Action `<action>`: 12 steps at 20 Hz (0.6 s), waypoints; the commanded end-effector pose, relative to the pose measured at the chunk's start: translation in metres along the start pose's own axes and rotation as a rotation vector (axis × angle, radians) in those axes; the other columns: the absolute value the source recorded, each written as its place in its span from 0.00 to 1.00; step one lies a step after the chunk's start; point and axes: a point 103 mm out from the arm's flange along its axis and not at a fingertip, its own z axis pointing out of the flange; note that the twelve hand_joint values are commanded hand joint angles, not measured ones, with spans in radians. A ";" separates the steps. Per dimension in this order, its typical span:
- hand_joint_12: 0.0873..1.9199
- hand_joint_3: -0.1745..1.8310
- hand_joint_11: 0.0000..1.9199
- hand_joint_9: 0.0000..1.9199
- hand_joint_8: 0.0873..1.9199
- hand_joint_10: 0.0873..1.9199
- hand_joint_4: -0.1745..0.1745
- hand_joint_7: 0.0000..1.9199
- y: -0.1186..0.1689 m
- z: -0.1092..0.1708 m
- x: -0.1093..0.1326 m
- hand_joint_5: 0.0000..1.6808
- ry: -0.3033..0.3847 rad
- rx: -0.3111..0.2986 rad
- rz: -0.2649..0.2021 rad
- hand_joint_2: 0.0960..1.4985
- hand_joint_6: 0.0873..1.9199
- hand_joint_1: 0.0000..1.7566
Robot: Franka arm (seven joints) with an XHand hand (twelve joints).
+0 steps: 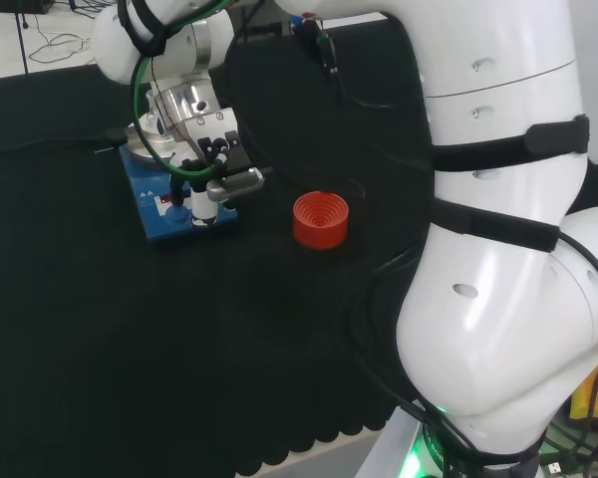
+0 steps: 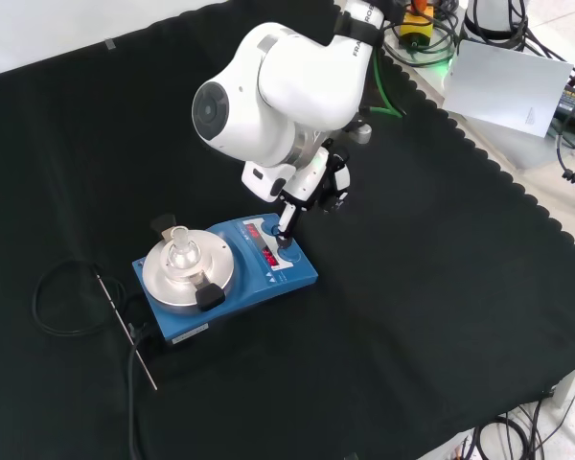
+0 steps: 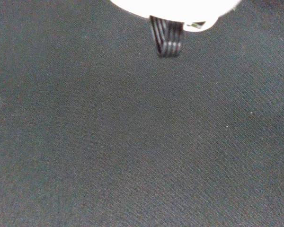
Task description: Turn on the heater.
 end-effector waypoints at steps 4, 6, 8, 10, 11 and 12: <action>0.62 0.56 0.58 0.81 0.85 0.80 0.27 0.76 0.001 -0.001 0.001 0.13 0.005 0.004 -0.002 0.41 0.17 0.78; 0.62 0.56 0.58 0.81 0.85 0.80 0.27 0.76 0.000 -0.001 0.002 0.13 0.004 0.004 -0.002 0.41 0.16 0.78; 0.62 0.56 0.58 0.81 0.85 0.80 0.27 0.76 0.000 -0.001 0.002 0.13 0.001 0.007 -0.001 0.41 0.16 0.78; 0.62 0.56 0.58 0.81 0.85 0.80 0.27 0.76 -0.001 0.001 0.003 0.14 0.000 0.011 -0.001 0.41 0.16 0.78; 0.62 0.56 0.58 0.81 0.85 0.80 0.27 0.76 -0.002 0.001 0.004 0.14 0.000 0.013 -0.002 0.41 0.16 0.78; 0.62 0.56 0.58 0.81 0.85 0.80 0.27 0.76 -0.002 0.002 0.004 0.14 0.000 0.014 -0.002 0.41 0.16 0.78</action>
